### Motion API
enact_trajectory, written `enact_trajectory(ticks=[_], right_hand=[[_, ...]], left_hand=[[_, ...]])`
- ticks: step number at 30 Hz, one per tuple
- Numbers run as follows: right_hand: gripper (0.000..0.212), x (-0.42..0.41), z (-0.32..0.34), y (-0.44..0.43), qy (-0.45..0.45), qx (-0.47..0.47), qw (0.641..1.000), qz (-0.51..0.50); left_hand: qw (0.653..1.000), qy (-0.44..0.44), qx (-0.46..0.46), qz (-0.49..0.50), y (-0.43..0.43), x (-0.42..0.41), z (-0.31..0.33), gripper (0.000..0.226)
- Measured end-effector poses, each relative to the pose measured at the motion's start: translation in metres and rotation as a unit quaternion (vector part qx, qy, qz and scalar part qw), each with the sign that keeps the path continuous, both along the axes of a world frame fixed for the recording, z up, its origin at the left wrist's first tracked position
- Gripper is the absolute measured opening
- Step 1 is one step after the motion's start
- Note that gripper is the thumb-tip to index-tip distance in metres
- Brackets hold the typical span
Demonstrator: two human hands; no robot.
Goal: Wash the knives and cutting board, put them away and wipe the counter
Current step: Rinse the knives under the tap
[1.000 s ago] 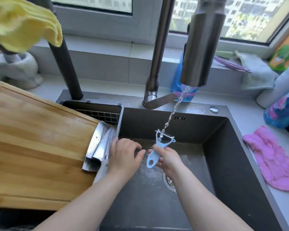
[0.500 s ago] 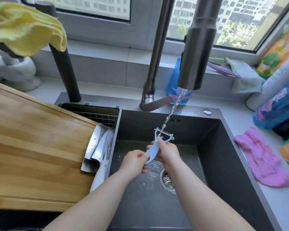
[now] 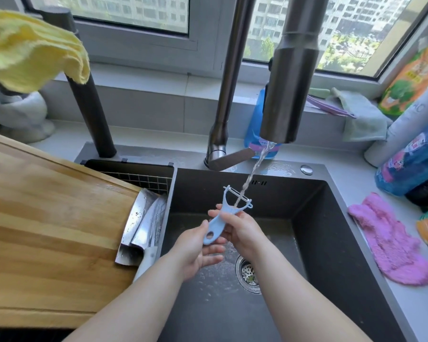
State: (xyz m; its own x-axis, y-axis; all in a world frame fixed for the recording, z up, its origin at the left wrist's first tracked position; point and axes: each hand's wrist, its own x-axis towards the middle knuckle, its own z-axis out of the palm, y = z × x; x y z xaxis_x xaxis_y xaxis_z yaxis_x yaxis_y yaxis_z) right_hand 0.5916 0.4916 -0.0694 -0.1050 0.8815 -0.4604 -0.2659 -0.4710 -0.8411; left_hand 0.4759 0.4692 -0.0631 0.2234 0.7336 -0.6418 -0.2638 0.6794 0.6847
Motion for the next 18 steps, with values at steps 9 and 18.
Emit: enact_trajectory(ticks=[9, 18], right_hand=[[0.029, -0.005, -0.004, -0.003, -0.004, -0.053, 0.998, -0.045], [0.025, -0.002, -0.006, -0.007, -0.008, -0.046, 0.993, -0.111]], left_hand=[[1.000, -0.010, 0.024, 0.011, 0.002, 0.002, -0.007, 0.017], [0.985, 0.130, 0.114, -0.022, 0.000, 0.005, -0.010, 0.016]])
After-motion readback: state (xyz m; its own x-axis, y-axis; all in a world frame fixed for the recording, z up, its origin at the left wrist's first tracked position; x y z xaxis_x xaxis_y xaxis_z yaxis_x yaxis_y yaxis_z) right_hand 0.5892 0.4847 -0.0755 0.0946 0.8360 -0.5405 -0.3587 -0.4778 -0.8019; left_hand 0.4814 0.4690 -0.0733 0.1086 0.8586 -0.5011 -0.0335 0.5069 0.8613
